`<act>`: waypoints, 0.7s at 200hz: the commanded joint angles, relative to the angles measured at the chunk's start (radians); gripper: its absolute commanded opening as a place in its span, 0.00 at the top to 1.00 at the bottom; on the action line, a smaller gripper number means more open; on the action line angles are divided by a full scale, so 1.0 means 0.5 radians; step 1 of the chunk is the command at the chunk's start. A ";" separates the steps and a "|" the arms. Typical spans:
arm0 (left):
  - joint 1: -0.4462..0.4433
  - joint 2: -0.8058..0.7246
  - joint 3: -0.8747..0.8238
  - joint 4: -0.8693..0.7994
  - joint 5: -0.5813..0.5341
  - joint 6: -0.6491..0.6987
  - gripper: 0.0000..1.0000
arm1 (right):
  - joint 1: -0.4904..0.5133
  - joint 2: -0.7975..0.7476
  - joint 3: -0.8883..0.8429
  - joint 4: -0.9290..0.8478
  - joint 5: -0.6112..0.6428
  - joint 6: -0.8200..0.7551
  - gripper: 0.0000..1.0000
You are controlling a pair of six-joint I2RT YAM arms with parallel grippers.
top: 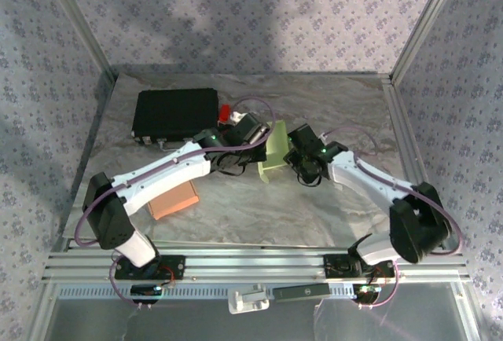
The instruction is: Fold the paper box
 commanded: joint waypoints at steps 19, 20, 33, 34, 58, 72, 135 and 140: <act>0.160 0.070 0.302 -0.370 0.169 0.429 1.00 | 0.014 -0.310 0.065 -0.163 -0.028 -0.245 0.37; 0.165 0.072 0.311 -0.373 0.172 0.443 1.00 | 0.013 -0.314 0.069 -0.166 -0.031 -0.251 0.37; 0.220 0.118 0.436 -0.521 0.209 0.576 1.00 | -0.002 -0.366 0.122 -0.208 -0.053 -0.353 0.38; 0.226 0.122 0.447 -0.532 0.214 0.589 1.00 | -0.003 -0.369 0.128 -0.214 -0.052 -0.359 0.38; 0.311 0.223 0.676 -0.761 0.372 0.957 1.00 | -0.061 -0.433 0.195 -0.251 -0.098 -0.553 0.39; 0.314 0.285 0.810 -0.909 0.359 1.223 1.00 | -0.112 -0.472 0.207 -0.204 -0.186 -0.707 0.39; 0.241 0.510 1.078 -1.298 0.428 1.973 1.00 | -0.281 -0.607 0.135 -0.047 -0.481 -1.326 0.47; 0.214 0.528 1.085 -1.309 0.395 2.019 1.00 | -0.282 -0.622 0.117 -0.038 -0.479 -1.326 0.47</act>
